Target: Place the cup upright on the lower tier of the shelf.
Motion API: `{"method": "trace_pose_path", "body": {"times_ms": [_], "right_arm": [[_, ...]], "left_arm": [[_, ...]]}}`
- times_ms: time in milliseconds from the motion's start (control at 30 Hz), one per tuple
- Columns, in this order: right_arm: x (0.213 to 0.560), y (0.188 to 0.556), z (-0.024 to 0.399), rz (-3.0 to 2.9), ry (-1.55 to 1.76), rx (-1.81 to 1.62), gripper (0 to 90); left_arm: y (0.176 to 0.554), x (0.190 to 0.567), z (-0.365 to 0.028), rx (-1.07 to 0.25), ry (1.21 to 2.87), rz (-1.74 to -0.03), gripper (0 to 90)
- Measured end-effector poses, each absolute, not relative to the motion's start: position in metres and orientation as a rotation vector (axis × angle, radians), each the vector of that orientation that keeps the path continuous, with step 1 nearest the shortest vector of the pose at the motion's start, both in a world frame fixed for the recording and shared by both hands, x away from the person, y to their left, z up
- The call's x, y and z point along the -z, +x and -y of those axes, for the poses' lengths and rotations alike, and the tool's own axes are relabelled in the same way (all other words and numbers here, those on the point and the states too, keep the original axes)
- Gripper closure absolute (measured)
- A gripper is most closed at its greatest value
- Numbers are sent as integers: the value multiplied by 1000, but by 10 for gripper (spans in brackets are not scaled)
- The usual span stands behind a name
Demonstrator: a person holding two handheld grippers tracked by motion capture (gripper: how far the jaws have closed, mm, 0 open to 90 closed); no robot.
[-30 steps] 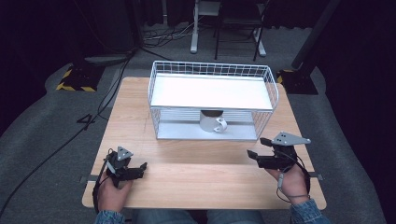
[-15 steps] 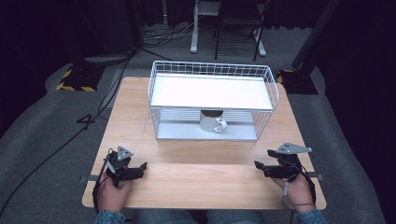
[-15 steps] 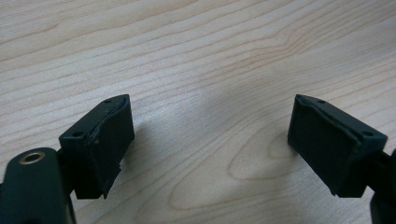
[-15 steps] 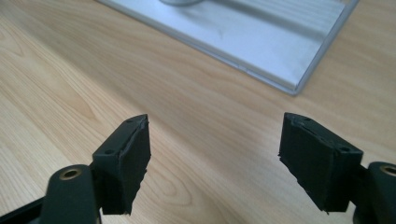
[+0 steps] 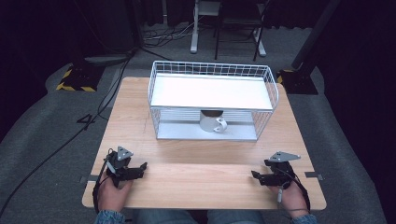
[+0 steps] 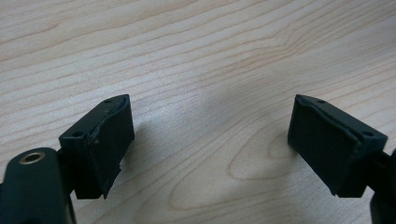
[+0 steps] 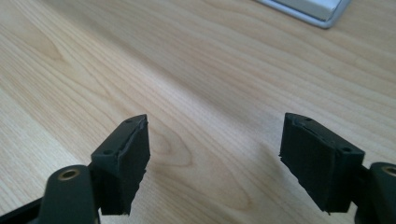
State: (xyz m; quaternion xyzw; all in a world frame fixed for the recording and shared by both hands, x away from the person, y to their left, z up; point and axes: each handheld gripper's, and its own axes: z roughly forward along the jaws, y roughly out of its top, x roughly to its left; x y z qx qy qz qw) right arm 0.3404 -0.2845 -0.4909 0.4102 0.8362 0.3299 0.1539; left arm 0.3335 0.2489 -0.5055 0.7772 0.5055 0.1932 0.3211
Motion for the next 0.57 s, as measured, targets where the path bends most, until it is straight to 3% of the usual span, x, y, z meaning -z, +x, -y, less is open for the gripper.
{"method": "trace_pose_path", "body": {"times_ms": [267, 400, 567], "right_arm": [[497, 336, 280, -2381, 1142, -933, 223], [505, 333, 279, -2306, 1168, -1005, 132], [506, 334, 279, -2313, 1158, -1009, 127]], "left_arm": [[333, 506, -249, -507, 2041, -1328, 149], [334, 506, -249, -508, 2041, -1329, 149], [333, 506, -249, -508, 2041, -1329, 149]]}}
